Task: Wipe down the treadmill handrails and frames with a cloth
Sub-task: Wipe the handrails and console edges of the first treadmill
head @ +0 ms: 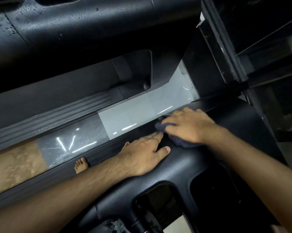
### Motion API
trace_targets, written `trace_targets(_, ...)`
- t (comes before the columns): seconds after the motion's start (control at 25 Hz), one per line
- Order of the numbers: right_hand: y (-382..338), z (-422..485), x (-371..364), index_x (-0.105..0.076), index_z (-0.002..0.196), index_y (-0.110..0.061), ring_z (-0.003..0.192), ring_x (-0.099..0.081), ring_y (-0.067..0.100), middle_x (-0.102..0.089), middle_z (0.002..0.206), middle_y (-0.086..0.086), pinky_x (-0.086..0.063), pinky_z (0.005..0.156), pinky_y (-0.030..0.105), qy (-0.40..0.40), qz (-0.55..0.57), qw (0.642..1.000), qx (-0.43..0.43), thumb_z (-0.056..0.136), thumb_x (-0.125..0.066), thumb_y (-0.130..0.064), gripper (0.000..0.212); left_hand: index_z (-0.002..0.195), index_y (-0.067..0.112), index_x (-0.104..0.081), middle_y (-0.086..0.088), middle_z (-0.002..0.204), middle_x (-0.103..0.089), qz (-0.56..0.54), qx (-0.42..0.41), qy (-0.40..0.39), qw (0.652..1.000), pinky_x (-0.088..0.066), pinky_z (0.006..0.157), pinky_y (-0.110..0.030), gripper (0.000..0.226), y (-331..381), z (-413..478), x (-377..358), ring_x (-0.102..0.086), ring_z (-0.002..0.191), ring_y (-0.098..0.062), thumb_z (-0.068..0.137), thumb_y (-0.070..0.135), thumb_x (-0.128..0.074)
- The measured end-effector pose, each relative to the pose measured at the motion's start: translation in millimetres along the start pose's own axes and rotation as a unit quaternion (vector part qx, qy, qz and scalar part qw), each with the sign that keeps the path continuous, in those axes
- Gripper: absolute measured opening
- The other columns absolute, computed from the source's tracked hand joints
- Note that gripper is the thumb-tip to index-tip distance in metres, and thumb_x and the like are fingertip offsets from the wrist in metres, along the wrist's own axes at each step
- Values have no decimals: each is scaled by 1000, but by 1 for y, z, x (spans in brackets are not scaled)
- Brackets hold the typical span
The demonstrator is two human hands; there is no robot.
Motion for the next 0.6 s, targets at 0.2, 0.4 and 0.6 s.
trace_targets(0.2,33,8,0,-50,139,-40,132,-38,30,-47,145,3,-30,102,53,-1,-32,993,-117,92,-26,-59,57,153,33,-15,14,161,-16,-11,-3,-10,1000,-24,116,-53,95,12,14,-1,-19,148,-8,70,80,-14)
trace_targets(0.4,93,7,17,-52,139,-36,132,-37,33,-46,143,6,-32,105,54,13,21,966,-259,88,-34,-58,59,156,24,-13,7,163,-14,5,-50,-21,999,-15,122,-34,69,30,26,1,-14,149,-8,99,55,-33)
trace_targets(0.6,84,11,3,-51,140,-39,135,-37,29,-46,147,2,-31,107,53,26,31,983,-179,89,-35,-62,58,156,20,-13,5,163,-13,2,-72,-17,997,-12,122,-31,68,42,38,2,-12,149,-7,100,51,-35)
Point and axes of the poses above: each hand's wrist, its own z-axis towards the middle knuckle, its own x-axis out of the back of the hand, y = z × x, the point moved 6 cm from there along z, towards the middle knuckle
